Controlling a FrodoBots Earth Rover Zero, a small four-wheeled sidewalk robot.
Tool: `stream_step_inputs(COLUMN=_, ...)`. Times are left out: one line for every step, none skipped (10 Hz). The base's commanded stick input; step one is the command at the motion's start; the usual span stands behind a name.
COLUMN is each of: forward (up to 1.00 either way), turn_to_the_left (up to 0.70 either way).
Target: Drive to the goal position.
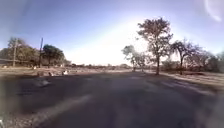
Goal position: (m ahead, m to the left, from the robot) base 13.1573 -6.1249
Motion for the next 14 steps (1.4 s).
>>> stream_step_inputs(forward=0.5, turn_to_the_left=0.0)
stream_step_inputs(forward=0.5, turn_to_the_left=0.0)
stream_step_inputs(forward=0.5, turn_to_the_left=0.0)
stream_step_inputs(forward=0.5, turn_to_the_left=0.0)
stream_step_inputs(forward=0.5, turn_to_the_left=0.0)
stream_step_inputs(forward=0.5, turn_to_the_left=0.0)
stream_step_inputs(forward=0.5, turn_to_the_left=0.0)
stream_step_inputs(forward=0.5, turn_to_the_left=0.0)
stream_step_inputs(forward=0.5, turn_to_the_left=0.0)
stream_step_inputs(forward=0.5, turn_to_the_left=0.0)
stream_step_inputs(forward=0.5, turn_to_the_left=0.0)
stream_step_inputs(forward=0.5, turn_to_the_left=0.0)
stream_step_inputs(forward=0.5, turn_to_the_left=0.0)
stream_step_inputs(forward=0.5, turn_to_the_left=0.0)
